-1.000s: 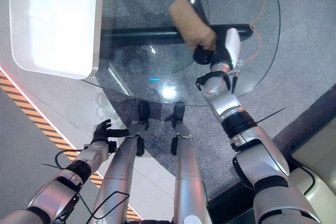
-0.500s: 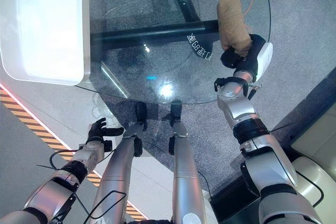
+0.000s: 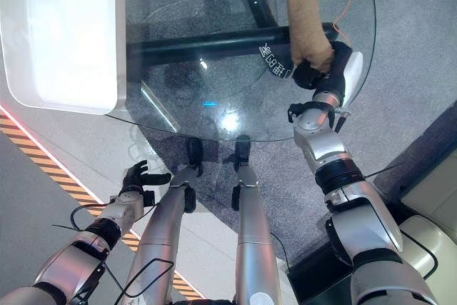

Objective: Wipe the table with a cloth and put it in the basket.

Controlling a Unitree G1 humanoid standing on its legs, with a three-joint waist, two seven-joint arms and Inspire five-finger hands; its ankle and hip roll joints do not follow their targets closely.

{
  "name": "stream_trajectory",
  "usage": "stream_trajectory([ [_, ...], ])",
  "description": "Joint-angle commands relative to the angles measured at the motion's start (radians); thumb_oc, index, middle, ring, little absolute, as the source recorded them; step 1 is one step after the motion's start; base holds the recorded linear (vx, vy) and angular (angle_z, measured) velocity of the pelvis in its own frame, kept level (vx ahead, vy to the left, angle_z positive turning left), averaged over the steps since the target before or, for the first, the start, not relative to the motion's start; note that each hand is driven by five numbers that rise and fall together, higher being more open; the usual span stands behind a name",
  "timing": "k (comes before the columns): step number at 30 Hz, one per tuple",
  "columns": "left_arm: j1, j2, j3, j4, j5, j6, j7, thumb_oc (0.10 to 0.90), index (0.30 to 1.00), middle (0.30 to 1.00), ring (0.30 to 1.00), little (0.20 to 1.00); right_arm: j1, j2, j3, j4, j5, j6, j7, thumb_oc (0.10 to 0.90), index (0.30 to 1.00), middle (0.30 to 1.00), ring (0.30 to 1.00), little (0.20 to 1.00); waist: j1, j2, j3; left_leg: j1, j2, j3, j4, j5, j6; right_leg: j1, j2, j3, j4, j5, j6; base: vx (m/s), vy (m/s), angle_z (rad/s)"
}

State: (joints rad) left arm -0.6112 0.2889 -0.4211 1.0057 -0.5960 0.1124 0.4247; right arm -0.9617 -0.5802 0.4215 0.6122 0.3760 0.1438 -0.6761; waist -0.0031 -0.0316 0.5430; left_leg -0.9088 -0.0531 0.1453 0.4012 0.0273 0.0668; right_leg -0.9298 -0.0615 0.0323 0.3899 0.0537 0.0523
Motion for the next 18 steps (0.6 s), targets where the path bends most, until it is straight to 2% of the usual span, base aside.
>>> stream_trajectory([
  [1,0.046,-0.04,0.019,0.043,0.017,0.011,0.026,0.8,0.9,0.9,0.9,0.9,-0.07,-0.019,0.019,-0.159,-0.136,-0.058,0.109,0.1,0.3,0.3,0.3,0.2,-0.003,0.046,-0.023,0.033,-0.044,-0.102,0.022,-0.068,-0.013,0.023,0.033,-0.086,-0.017,0.001,-0.005,0.0,0.011,0.04],
  [11,0.042,-0.072,0.01,0.025,0.024,-0.025,0.04,0.8,0.9,0.9,0.9,0.9,-0.028,0.082,0.093,-0.23,-0.215,-0.031,0.23,0.1,0.3,0.3,0.3,0.2,0.003,0.059,-0.023,0.029,-0.05,-0.1,0.007,-0.054,-0.017,0.015,0.029,-0.087,-0.015,-0.006,-0.008,-0.01,0.028,0.06],
  [18,0.046,-0.077,0.012,0.015,0.037,-0.024,0.037,0.8,0.9,0.9,0.9,0.9,-0.014,0.108,0.133,-0.265,-0.241,-0.05,0.335,0.1,0.3,0.3,0.3,0.2,0.009,0.061,-0.023,0.033,-0.055,-0.1,0.004,-0.048,-0.016,0.019,0.028,-0.089,-0.017,-0.004,-0.008,0.0,0.001,0.0],
])
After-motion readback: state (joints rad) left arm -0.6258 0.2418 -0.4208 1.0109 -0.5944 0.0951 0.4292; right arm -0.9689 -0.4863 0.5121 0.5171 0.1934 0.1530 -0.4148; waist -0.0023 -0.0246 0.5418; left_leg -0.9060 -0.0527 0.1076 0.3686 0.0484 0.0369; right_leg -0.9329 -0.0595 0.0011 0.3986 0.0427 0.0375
